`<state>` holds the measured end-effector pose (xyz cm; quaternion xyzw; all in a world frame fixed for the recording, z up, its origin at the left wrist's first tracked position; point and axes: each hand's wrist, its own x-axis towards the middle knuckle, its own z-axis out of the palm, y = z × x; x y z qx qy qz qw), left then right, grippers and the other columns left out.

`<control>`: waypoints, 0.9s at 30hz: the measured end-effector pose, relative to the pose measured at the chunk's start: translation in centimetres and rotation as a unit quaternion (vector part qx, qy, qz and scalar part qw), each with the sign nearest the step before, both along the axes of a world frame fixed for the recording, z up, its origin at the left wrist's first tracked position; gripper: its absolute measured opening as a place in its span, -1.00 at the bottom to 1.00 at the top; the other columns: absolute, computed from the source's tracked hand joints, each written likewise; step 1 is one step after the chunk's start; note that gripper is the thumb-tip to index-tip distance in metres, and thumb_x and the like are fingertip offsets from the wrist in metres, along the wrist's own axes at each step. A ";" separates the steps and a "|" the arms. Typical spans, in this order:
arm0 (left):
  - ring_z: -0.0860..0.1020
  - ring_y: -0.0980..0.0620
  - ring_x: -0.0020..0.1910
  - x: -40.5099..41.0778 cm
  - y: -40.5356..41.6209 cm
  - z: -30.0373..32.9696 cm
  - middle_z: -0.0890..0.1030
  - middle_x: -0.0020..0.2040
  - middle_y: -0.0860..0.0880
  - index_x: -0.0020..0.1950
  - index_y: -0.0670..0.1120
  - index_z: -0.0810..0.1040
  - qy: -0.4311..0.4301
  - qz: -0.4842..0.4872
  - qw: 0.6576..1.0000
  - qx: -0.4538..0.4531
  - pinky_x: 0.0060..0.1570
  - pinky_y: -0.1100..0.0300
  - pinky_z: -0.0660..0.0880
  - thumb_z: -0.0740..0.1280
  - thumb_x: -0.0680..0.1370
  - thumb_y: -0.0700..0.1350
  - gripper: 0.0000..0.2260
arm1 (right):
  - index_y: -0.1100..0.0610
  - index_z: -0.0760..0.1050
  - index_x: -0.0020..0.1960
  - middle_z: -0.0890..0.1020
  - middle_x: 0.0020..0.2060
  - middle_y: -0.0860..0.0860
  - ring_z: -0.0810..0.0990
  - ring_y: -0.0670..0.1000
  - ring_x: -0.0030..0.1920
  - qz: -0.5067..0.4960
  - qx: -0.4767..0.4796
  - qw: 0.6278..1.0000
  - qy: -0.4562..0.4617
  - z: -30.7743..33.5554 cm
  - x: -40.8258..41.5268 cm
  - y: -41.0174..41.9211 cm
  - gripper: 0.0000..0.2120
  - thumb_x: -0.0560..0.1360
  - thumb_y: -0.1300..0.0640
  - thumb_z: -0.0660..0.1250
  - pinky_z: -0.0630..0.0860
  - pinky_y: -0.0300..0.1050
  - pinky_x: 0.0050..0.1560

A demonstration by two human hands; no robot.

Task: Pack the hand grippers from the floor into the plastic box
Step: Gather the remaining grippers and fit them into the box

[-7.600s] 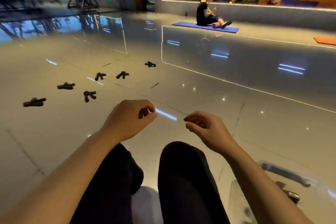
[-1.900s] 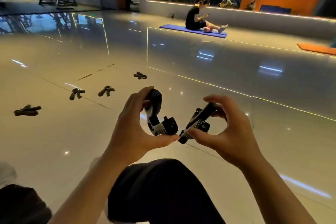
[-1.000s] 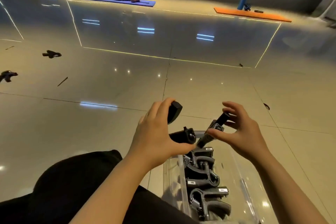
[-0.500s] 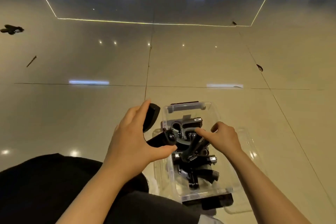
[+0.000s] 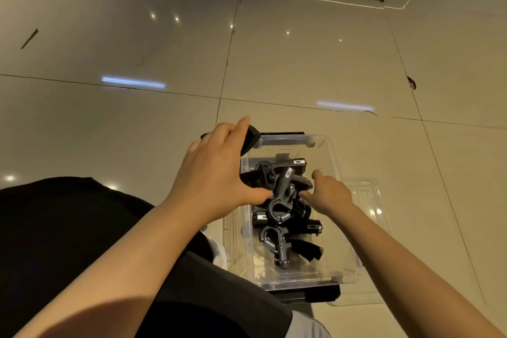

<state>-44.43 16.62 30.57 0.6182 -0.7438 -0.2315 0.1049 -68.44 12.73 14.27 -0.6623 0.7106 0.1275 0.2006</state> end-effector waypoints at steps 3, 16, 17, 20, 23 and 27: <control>0.26 0.06 0.30 -0.1 0.2 -0.2 0.23 0.38 0.09 0.53 0.06 -0.09 -0.015 -0.004 1.000 -0.003 0.28 0.13 0.22 0.41 0.29 0.30 -0.01 | 0.04 0.21 0.39 0.37 0.32 0.14 0.45 0.17 0.20 0.143 0.009 0.990 -0.007 -1.4 -0.7 -0.4 -0.44 0.46 0.13 0.35 0.52 0.00 0.01; 0.26 0.10 0.31 2.4 0.9 -1.3 0.21 0.39 0.11 0.53 0.04 -0.11 -0.050 0.008 0.999 0.002 0.30 0.17 0.14 0.37 0.29 0.32 -0.01 | -0.07 -0.08 0.54 -0.10 0.54 0.08 -0.02 0.20 0.51 0.422 -0.006 0.901 0.100 -4.4 -0.6 -4.6 -0.23 0.50 0.35 0.22 0.18 0.08 0.42; 0.26 0.10 0.30 2.5 0.8 -1.3 0.21 0.39 0.11 0.53 0.04 -0.11 -0.050 0.007 0.999 0.001 0.29 0.18 0.14 0.37 0.29 0.32 -0.01 | -0.05 -0.03 0.53 -0.04 0.54 0.07 0.04 0.21 0.50 0.434 -0.010 0.896 0.097 -4.5 -0.7 -4.8 -0.28 0.51 0.32 0.23 0.22 0.08 0.39; 0.24 0.12 0.29 2.4 0.6 -1.3 0.19 0.39 0.14 0.52 0.06 -0.14 -0.046 -0.001 0.999 0.003 0.28 0.20 0.13 0.36 0.30 0.32 -0.01 | 0.00 0.13 0.49 0.23 0.47 0.06 0.39 0.19 0.32 0.455 -0.017 0.888 0.070 -3.8 -1.1 -5.3 -0.40 0.52 0.08 0.28 0.44 0.02 0.18; 0.21 0.15 0.28 2.4 0.4 -1.2 0.16 0.40 0.16 0.52 0.08 -0.15 -0.035 -0.003 0.999 0.010 0.28 0.23 0.11 0.37 0.30 0.32 -0.01 | 0.02 0.22 0.43 0.40 0.30 0.02 0.55 0.08 0.04 0.392 -0.008 0.919 0.044 -1.6 -2.4 -5.7 -0.33 0.40 -0.10 0.37 0.52 -0.08 -0.07; 0.19 0.17 0.24 3.0 0.3 -0.9 0.17 0.40 0.17 0.52 0.10 -0.13 -0.017 0.012 1.000 0.010 0.26 0.23 0.12 0.39 0.29 0.30 -0.02 | 0.06 0.32 0.32 0.46 0.15 0.02 0.56 0.08 -0.05 0.254 -0.027 0.967 0.006 -0.5 -1.8 -6.3 -0.32 0.32 -0.21 0.41 0.45 -0.14 -0.19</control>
